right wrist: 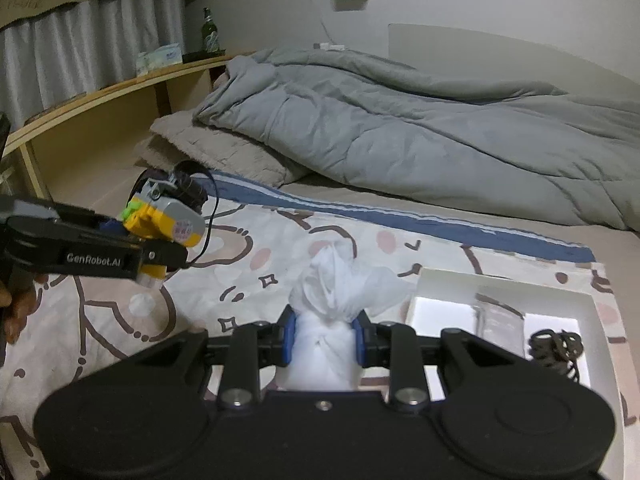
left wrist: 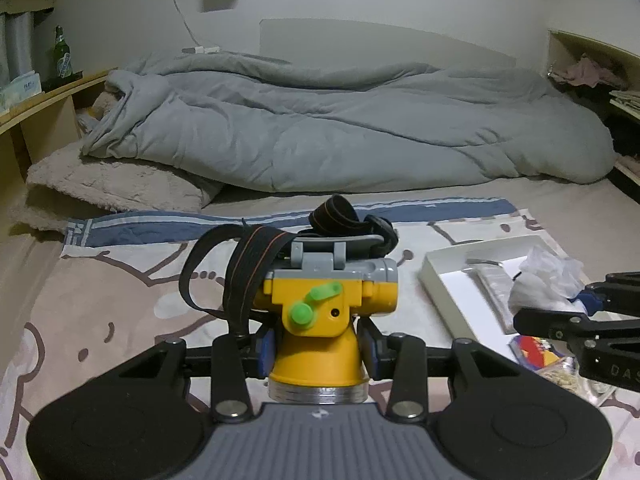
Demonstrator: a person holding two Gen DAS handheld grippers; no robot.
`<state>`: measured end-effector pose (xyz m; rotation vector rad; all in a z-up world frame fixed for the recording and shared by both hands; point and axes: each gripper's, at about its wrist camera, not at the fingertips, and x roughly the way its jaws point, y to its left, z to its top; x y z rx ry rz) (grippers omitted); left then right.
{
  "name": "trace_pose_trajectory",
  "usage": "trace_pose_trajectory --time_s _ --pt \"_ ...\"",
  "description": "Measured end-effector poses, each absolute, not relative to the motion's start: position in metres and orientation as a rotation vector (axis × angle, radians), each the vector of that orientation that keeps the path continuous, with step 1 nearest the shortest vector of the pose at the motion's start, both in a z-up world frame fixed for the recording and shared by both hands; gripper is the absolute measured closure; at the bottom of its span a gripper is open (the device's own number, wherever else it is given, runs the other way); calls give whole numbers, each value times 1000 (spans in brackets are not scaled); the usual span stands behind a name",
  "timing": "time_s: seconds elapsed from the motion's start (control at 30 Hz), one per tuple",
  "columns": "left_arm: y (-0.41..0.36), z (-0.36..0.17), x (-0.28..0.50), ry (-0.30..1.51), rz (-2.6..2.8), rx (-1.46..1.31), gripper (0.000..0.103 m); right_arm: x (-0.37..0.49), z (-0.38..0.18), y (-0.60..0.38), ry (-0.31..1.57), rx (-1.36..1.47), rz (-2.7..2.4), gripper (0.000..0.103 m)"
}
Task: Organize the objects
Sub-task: 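Carry the headlamp and cloth bundle with both tools over the tray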
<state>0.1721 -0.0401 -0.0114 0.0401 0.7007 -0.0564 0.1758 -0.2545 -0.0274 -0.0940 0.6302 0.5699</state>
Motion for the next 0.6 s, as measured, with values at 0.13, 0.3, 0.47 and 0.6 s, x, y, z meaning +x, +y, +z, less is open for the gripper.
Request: trace_pose_trajectory --time_s 0.13,0.3,0.47,0.6 --pt "-55 -13 163 702 -67 42 60 170 -26 -266 629 -80 556 74" --pt "-70 -13 157 705 -78 35 60 165 -23 -284 619 -61 541 74" --pt "-85 -10 157 701 -94 38 60 162 -22 -303 616 -49 531 74" --pt "-102 -7 162 688 -111 39 60 162 -21 -320 610 -36 520 74"
